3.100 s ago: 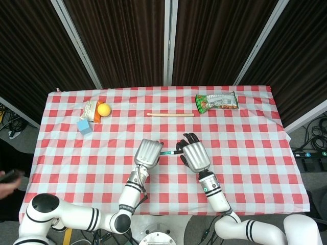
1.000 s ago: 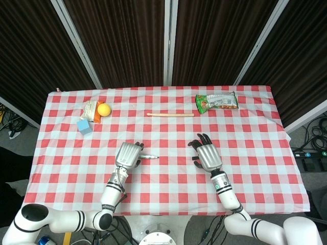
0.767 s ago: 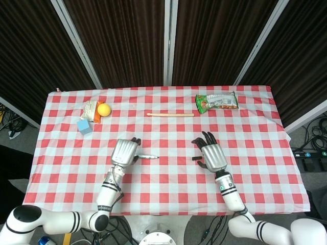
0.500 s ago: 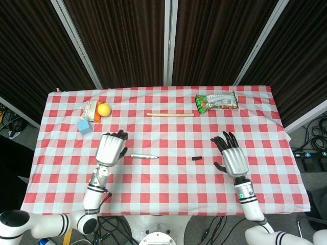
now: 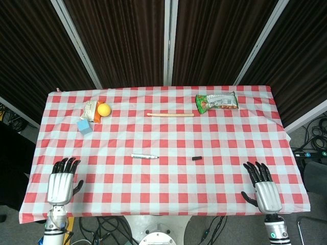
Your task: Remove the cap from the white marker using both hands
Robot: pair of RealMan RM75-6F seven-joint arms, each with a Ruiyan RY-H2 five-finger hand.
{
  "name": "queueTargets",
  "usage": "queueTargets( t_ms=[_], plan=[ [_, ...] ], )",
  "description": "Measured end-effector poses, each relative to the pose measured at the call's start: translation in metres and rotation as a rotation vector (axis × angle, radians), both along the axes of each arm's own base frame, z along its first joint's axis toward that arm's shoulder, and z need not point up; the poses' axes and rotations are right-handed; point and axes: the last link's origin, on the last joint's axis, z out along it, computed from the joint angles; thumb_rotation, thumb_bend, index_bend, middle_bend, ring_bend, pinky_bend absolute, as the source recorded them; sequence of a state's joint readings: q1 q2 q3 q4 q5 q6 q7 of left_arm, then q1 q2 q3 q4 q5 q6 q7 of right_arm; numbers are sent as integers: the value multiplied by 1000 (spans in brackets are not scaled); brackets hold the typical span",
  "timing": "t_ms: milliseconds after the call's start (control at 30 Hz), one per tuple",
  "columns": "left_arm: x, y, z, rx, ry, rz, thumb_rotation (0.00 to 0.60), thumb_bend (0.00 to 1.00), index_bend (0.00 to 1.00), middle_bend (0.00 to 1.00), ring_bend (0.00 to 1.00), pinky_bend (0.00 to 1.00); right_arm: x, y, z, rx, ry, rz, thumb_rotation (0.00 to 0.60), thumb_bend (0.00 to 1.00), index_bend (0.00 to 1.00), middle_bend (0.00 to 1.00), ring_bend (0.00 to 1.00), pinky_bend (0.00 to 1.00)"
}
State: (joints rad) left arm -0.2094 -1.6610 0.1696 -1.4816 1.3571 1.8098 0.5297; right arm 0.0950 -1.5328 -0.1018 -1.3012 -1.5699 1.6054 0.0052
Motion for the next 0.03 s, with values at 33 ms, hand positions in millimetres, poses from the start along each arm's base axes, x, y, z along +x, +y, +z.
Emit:
queueTargets(
  t_ms=[33],
  plan=[
    [-3, -8, 1, 10, 1, -2, 600, 188, 257, 215, 181, 236, 0, 1, -2, 3, -2, 2, 600, 63, 96, 92, 0, 0]
  ],
)
